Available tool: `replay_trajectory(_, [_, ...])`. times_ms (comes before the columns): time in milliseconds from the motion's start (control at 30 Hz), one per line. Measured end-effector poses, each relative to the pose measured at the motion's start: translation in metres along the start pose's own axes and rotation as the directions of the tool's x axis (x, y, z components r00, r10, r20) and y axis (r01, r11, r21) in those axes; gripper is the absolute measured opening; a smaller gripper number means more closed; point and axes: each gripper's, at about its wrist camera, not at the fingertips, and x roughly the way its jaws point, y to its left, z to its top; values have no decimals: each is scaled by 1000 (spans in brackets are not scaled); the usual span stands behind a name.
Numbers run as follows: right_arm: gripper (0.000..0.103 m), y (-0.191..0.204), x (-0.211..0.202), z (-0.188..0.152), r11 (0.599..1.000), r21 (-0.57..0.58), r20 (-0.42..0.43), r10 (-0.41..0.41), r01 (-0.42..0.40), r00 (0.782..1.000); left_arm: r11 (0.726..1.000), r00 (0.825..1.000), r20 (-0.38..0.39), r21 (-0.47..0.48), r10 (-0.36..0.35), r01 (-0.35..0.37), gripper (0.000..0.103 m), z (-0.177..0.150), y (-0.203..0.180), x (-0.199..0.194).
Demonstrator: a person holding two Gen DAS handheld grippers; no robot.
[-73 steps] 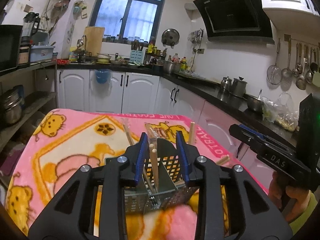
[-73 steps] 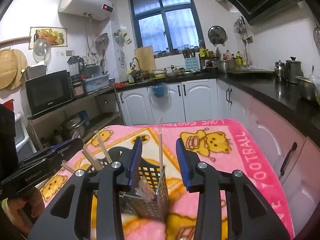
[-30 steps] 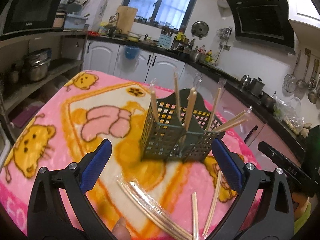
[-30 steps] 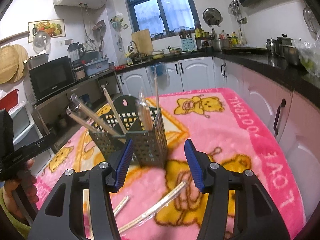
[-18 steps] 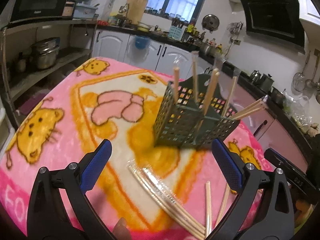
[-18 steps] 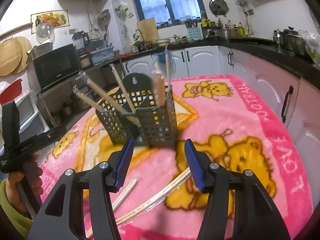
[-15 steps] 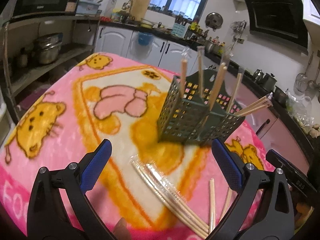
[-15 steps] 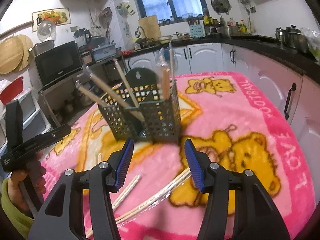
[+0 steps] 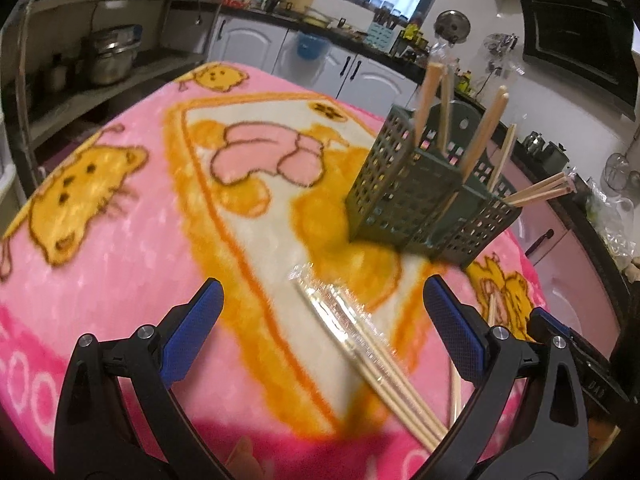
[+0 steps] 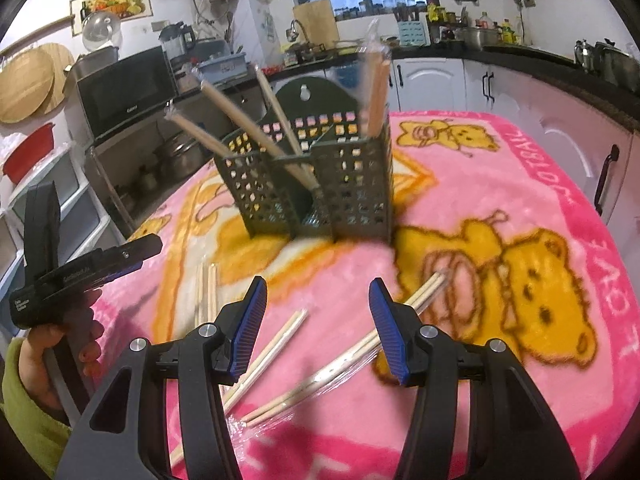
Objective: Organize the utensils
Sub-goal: 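Move both open tools back down to the chopstick pile, then close both grippers on wooden chopsticks from the pile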
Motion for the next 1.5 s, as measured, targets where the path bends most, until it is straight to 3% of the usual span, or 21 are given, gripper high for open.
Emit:
replay_trajectory(67, [51,4,4,-2,1000,-7,-18,6,-7,1000,1000,1000,-16,-7,0,0,91,-3,3,3])
replay_trajectory(400, [51,16,28,-12,999,-24,-116,26,-29,993,995,990,-123,-74,-75,67,36,-11,18,25])
replay_trajectory(733, [48,14,61,-16,998,22,-241,59,-56,969,982,975,-185,-160,-126,97,33,7,27,56])
replay_trajectory(933, [48,18,73,-10,998,24,-270,55,-50,961,974,969,-194,-195,-150,112,33,17,31,70])
replay_trajectory(1033, [39,19,79,-6,999,11,-279,36,-34,960,980,974,-186,-176,-127,94,24,19,30,75])
replay_trajectory(1100, [28,19,82,-4,1000,3,-277,20,-20,961,981,976,-183,-176,-117,85,13,18,32,77])
replay_trajectory(1200, [17,15,84,-3,1000,25,-269,23,-17,963,978,976,-181,-190,-124,89,6,19,38,78])
replay_trajectory(1367, [6,10,89,3,993,97,-254,95,-73,962,975,977,-156,-195,-142,111,3,20,42,75])
replay_trajectory(1500, [6,13,84,10,989,107,-233,124,-101,964,967,980,-93,-203,-176,155,3,23,43,57])
